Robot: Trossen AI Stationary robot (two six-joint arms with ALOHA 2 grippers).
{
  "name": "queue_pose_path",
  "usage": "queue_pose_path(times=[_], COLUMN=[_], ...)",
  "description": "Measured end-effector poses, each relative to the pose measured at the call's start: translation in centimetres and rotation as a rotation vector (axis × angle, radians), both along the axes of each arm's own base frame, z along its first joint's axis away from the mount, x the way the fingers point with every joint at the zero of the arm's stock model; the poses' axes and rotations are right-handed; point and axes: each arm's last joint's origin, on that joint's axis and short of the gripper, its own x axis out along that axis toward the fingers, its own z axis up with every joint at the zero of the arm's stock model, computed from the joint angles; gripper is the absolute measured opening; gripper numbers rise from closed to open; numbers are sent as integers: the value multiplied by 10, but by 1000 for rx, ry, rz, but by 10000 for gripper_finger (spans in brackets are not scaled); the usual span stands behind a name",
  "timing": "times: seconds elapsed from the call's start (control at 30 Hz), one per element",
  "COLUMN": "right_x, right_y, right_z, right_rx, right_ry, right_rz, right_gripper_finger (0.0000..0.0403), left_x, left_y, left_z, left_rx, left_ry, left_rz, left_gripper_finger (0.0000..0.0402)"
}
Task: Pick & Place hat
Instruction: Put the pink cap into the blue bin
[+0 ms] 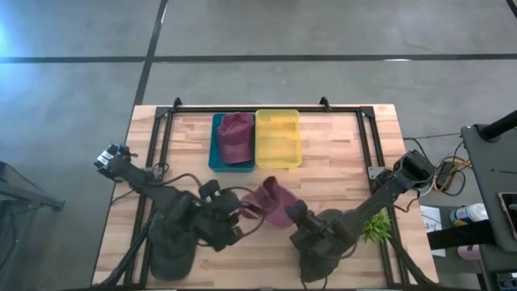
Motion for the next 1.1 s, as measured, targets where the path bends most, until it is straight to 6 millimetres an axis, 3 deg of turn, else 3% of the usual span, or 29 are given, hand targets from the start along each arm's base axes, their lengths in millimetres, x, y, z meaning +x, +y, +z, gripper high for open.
queue_pose_path(times=[0.17, 0.37, 0.57, 0.7, 0.83, 0.93, 1.1], right_x=[-4, -5, 16, 26, 44, 60, 82], right_y=[-6, -17, -33, -44, -67, -89, -126], right_z=[19, 38, 57, 63, 63, 64, 81], right_rx=[111, 193, 637, 700, 1039, 1201, 1428], right_ry=[-121, -260, -460, -532, -652, -819, -1133], right_rz=[-68, -164, -373, -431, -591, -663, -705], right_gripper_finger=[14, 14, 14, 14, 13, 13, 13], left_x=[-14, -25, -35, -49, -64, -73, -84], left_y=[-10, -7, -7, -17, -16, -8, 3], left_z=[33, 75, 103, 106, 99, 94, 92], left_rx=[40, 120, 153, 393, 639, 678, 639], left_ry=[-147, -243, -323, -312, -221, -184, -181], left_rz=[-2, -80, -85, -118, -122, -72, -32], left_gripper_finger=[126, 126, 126, 126, 126, 126, 126])
